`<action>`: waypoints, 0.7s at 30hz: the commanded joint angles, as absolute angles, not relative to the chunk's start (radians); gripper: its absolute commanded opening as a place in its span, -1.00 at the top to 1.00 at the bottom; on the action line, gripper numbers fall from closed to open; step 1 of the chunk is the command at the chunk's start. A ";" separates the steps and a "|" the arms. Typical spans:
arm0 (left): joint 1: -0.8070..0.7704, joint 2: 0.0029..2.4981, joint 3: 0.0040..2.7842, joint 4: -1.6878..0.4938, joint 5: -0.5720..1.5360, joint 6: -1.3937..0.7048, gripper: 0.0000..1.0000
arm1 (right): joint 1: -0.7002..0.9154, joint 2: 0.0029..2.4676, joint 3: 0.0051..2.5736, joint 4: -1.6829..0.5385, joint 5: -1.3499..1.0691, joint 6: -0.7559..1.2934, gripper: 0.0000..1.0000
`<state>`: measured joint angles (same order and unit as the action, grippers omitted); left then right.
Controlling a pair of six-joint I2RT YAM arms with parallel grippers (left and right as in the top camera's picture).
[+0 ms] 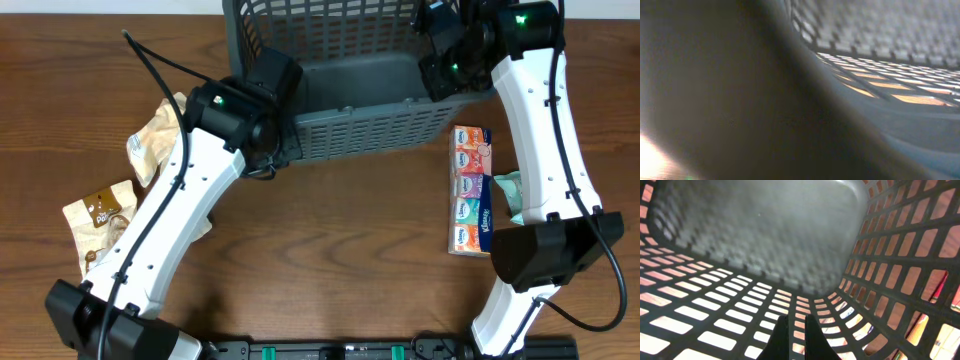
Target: Pack container
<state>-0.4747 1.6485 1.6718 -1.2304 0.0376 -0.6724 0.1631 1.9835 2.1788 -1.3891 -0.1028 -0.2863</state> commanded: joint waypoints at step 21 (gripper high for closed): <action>-0.435 1.659 1.672 -1.221 -0.036 -0.643 0.89 | 0.170 1.977 2.185 -1.463 -0.094 -0.232 0.97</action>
<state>-0.4530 1.6485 1.6718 -1.2247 -0.0048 -0.6533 0.1631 1.9835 2.1788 -1.4521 -0.0998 -0.2451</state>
